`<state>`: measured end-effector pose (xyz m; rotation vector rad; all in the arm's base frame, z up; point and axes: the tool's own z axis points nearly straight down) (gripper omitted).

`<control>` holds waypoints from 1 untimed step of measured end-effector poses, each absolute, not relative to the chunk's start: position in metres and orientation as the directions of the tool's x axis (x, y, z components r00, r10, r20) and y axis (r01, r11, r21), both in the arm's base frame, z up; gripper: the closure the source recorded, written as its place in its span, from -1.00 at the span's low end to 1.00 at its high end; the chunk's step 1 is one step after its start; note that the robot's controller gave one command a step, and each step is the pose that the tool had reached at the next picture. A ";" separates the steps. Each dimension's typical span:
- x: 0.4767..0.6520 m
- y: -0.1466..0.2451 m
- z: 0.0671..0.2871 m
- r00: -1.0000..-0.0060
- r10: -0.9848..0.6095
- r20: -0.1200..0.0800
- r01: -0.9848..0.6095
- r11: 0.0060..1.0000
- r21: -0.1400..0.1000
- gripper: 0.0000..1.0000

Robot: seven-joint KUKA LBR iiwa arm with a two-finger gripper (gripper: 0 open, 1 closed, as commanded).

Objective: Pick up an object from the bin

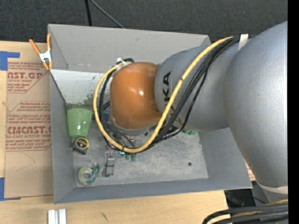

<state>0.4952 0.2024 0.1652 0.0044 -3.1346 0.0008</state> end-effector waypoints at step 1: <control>0.484 0.243 0.071 -0.847 -0.531 -0.011 -0.531 0.847 -0.001 -1.00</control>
Offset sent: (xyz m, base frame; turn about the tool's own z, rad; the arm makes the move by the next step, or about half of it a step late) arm -0.0144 0.0394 -0.0952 -0.5576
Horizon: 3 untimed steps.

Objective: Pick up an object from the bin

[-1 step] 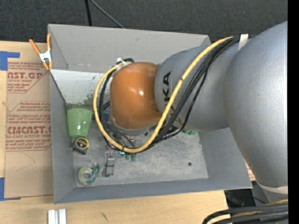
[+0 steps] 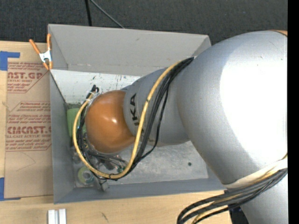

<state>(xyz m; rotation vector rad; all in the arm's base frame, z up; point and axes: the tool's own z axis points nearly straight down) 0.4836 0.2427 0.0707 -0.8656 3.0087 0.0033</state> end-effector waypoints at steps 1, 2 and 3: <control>0.483 0.248 0.101 -0.811 -0.585 -0.004 -0.585 0.811 0.000 -1.00; 0.479 0.244 0.099 -0.692 -0.722 -0.001 -0.722 0.692 0.001 -1.00; 0.480 0.246 0.070 -0.521 -0.854 -0.003 -0.854 0.521 -0.002 -1.00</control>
Offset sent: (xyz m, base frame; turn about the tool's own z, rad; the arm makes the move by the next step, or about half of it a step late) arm -0.0015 0.0044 0.0293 -0.0630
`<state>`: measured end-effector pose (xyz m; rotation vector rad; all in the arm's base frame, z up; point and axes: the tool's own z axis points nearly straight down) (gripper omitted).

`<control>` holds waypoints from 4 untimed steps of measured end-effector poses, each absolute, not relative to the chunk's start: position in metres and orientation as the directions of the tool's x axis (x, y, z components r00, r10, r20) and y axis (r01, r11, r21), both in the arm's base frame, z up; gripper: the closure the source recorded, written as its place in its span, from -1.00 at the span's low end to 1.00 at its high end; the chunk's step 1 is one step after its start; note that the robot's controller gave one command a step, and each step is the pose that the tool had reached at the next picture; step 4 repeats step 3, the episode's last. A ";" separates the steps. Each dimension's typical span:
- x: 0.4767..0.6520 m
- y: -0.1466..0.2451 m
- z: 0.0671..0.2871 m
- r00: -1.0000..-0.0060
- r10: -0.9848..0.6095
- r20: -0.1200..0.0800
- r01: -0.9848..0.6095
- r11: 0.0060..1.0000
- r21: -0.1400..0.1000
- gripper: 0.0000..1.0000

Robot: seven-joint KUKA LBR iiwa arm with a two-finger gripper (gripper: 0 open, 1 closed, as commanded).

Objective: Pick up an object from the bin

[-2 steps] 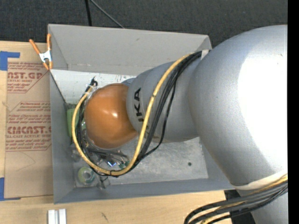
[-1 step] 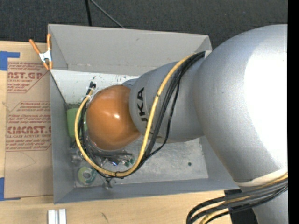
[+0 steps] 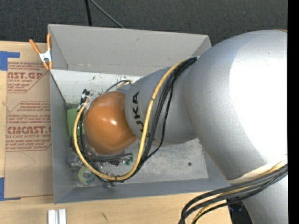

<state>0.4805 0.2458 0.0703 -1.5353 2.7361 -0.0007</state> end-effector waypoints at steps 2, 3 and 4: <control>0.481 0.247 0.070 -0.523 -0.853 -0.006 -0.853 0.523 -0.001 1.00; 0.481 0.248 0.112 -0.523 -0.852 -0.005 -0.852 0.523 -0.001 1.00; 0.481 0.248 0.112 -0.523 -0.852 -0.005 -0.852 0.523 -0.001 1.00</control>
Offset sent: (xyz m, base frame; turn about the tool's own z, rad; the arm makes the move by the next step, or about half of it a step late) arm 0.0000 0.0000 0.0000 0.0000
